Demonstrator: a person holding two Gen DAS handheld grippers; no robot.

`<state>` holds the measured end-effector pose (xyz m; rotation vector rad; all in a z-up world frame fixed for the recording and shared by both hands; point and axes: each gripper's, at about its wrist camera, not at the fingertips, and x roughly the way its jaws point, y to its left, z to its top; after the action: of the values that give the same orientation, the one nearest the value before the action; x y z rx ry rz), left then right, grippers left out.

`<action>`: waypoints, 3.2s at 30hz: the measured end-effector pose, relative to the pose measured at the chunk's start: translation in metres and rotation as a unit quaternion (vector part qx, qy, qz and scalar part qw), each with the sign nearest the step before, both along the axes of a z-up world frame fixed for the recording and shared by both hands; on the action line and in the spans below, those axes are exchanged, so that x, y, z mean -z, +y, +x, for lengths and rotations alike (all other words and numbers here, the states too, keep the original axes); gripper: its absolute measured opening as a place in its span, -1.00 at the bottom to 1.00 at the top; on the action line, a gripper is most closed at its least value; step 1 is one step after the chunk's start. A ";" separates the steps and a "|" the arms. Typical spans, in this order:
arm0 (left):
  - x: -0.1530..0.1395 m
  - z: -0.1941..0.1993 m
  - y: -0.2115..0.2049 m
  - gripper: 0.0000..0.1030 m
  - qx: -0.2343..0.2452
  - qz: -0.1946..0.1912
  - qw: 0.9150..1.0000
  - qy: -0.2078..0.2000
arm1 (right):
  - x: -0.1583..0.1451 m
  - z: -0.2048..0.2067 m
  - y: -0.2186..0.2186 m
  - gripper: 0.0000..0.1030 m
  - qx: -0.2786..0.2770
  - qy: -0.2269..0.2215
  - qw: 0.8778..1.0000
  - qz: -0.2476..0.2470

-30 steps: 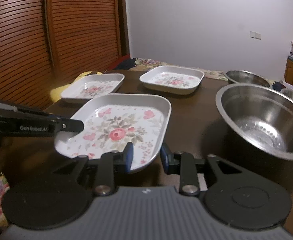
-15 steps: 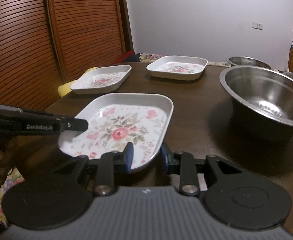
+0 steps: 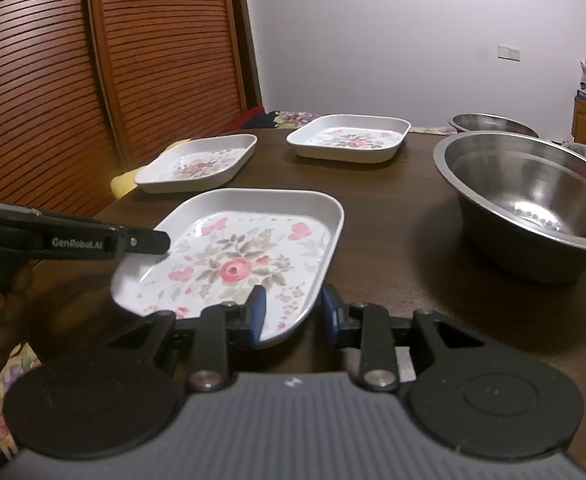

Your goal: Organize plates and bowls

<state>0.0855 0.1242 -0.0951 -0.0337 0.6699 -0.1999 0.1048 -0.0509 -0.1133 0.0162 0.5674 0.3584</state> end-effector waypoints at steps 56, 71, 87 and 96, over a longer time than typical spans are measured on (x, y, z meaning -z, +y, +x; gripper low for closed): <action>-0.013 0.121 0.131 -0.30 -0.055 -0.007 0.998 -0.018 | -0.052 0.172 0.104 -0.18 -0.102 0.052 0.993 -0.016; 0.002 0.129 0.139 -0.53 -0.046 -0.027 0.999 -0.008 | -0.030 0.196 0.116 -0.48 -0.108 0.097 0.989 -0.034; 0.003 0.123 0.135 -0.76 -0.043 -0.031 0.999 -0.004 | -0.026 0.200 0.119 -0.62 -0.113 0.106 0.987 -0.044; -0.008 0.118 0.133 -0.78 -0.042 -0.033 0.998 -0.014 | -0.031 0.198 0.115 -0.74 -0.111 0.108 0.987 -0.037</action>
<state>0.2032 0.2569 -0.0870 -0.1225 0.6327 -0.1407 0.3032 0.0643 -0.0825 -0.0805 0.7990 0.5567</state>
